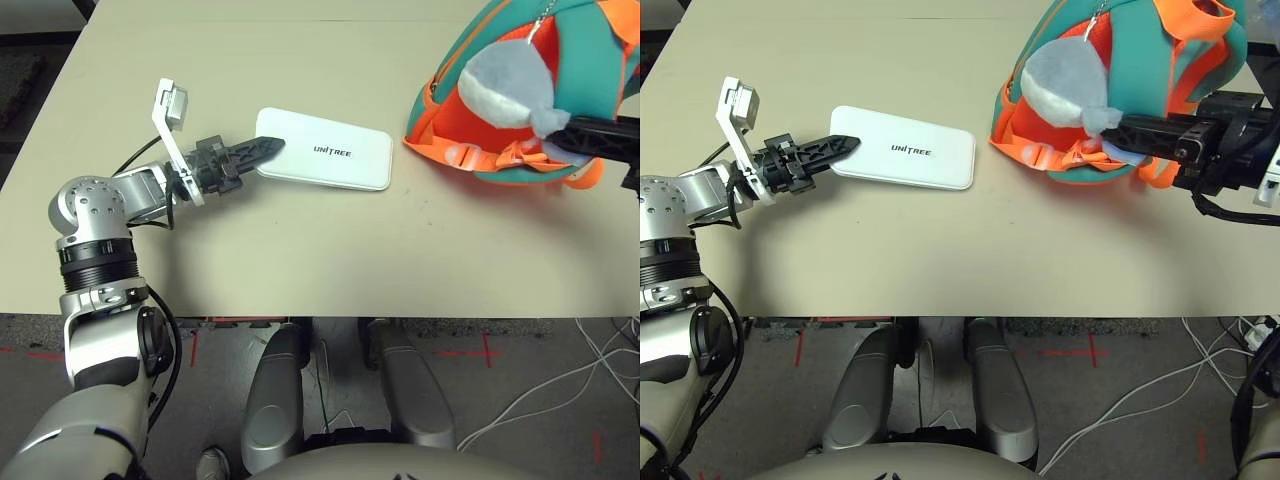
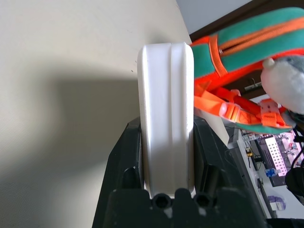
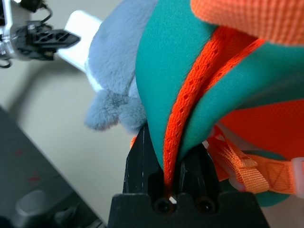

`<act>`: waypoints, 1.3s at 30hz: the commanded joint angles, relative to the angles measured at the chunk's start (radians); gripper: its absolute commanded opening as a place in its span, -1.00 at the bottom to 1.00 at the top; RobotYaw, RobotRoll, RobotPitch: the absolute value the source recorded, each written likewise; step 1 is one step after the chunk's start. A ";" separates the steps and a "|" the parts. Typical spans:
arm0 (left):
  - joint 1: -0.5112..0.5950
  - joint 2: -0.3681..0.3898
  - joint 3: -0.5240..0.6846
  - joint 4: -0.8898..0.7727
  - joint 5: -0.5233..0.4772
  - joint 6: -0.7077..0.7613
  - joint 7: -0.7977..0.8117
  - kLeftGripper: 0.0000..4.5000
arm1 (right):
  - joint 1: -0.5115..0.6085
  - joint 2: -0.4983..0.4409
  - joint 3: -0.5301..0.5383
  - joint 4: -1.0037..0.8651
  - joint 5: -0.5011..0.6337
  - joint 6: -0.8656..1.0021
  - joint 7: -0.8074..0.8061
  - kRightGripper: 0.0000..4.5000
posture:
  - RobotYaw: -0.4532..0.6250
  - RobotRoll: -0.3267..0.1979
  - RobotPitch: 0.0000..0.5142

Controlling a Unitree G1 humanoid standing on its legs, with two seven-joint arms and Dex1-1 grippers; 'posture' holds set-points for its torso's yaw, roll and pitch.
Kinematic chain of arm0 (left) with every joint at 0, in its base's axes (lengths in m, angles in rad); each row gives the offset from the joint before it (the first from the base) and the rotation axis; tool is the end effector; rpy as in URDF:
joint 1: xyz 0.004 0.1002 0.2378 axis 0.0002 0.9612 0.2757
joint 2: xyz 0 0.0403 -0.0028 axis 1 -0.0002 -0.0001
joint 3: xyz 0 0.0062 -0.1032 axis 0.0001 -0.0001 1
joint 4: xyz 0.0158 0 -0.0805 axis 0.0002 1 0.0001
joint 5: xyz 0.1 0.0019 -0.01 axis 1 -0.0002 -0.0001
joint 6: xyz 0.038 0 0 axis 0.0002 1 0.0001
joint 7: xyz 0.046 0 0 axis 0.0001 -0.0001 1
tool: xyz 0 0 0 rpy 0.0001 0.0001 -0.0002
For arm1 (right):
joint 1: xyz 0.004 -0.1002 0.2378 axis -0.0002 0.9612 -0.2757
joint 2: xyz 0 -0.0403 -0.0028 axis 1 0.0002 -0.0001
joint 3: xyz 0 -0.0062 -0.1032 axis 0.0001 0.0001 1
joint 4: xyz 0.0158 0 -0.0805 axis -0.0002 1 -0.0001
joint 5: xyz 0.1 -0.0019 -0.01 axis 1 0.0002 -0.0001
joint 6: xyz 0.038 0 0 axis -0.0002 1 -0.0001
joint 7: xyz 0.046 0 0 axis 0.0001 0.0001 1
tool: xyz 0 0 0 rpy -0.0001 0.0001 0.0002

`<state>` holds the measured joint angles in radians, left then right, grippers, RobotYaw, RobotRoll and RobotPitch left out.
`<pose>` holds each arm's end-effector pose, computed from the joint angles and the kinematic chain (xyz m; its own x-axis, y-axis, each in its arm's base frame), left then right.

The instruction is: Put the pencil case into the backpack and zip it.

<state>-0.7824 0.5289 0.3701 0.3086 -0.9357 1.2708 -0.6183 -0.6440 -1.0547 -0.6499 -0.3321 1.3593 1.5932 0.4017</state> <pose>0.2964 0.2483 0.1975 0.5914 -0.8062 -0.0147 0.5793 0.4375 -0.6878 0.1705 -0.2802 0.3131 0.6986 0.6726 -0.2439 -0.6733 0.7334 0.0941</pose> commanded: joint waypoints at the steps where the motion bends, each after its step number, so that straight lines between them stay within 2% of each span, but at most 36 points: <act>1: 0.001 0.025 -0.029 0.033 0.067 -0.028 0.021 -0.43 | 0.047 -0.046 -0.040 0.008 0.198 -0.047 -0.078 -0.96 | -0.50 0.25 0.22; 4: -0.004 0.023 -0.040 0.040 0.074 -0.034 0.014 -0.43 | 0.161 -0.036 -0.017 -0.031 0.295 -0.148 -0.192 -0.96 | -0.50 0.25 0.22; 6: -0.013 0.018 -0.042 0.039 0.074 -0.039 0.012 -0.43 | 0.260 0.008 -0.002 -0.089 0.321 -0.224 -0.258 -0.96 | -0.50 0.25 0.23; 10: -0.053 0.048 -0.065 0.030 0.086 -0.055 -0.025 -0.43 | 0.443 0.105 -0.009 -0.256 0.179 -0.363 -0.236 -0.96 | -0.49 0.25 0.25; 13: -0.112 0.095 -0.085 0.046 0.097 -0.068 -0.074 -0.43 | 0.516 0.087 -0.043 -0.277 0.181 -0.412 -0.210 -0.96 | -0.50 0.25 0.25; 19: -0.217 0.158 -0.120 0.153 0.152 -0.110 -0.150 -0.43 | 0.522 -0.101 -0.150 -0.156 0.394 -0.449 -0.199 -0.96 | -0.51 0.25 0.24; 25: -0.186 0.144 -0.141 0.171 0.183 -0.129 -0.187 -0.43 | 0.493 -0.253 -0.259 -0.060 0.588 -0.475 -0.206 -0.96 | -0.52 0.25 0.23; 31: -0.168 0.133 -0.145 0.191 0.202 -0.145 -0.205 -0.43 | 0.482 -0.266 -0.306 -0.067 0.613 -0.494 -0.156 -0.96 | -0.57 0.25 0.21; 35: -0.171 0.126 -0.149 0.216 0.218 -0.161 -0.217 -0.43 | 0.503 -0.247 -0.337 -0.104 0.613 -0.508 -0.117 -0.96 | -0.59 0.25 0.21; 39: -0.180 0.114 -0.151 0.233 0.232 -0.169 -0.225 -0.43 | 0.546 -0.265 -0.378 -0.102 0.613 -0.480 -0.081 -0.96 | -0.60 0.25 0.21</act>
<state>-0.9752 0.6547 0.2549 0.5246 -0.7371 1.0894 -0.8456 -0.0960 -1.3056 -0.9410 -0.4251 1.9305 1.1287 0.2730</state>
